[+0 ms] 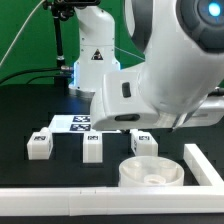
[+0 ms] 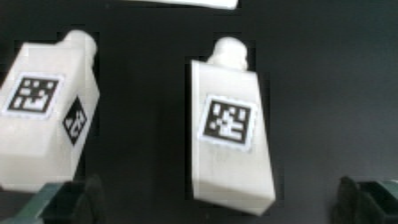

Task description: Assemble stool

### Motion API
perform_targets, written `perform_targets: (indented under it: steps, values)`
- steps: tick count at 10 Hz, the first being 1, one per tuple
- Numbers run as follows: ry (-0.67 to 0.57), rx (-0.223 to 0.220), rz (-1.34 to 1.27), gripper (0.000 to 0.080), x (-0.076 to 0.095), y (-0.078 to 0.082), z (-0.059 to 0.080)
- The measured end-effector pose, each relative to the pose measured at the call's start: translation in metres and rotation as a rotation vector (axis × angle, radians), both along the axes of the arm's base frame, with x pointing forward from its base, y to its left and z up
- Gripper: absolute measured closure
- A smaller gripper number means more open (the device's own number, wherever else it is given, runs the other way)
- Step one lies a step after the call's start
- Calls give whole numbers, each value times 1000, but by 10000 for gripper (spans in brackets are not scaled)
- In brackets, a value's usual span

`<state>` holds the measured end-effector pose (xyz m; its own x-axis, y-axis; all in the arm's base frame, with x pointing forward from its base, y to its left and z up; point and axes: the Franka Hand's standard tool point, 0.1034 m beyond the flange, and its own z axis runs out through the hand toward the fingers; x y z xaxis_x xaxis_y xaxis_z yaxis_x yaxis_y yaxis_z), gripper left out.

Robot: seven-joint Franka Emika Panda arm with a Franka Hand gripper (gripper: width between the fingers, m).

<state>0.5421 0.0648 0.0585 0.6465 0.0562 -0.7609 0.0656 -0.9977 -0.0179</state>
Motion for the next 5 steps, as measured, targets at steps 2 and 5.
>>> perform_targets:
  steps: [2,5]
  values:
    - [11,-1,0,151,-2,0,-3]
    - [43,-21,-7,151,-16,9,-18]
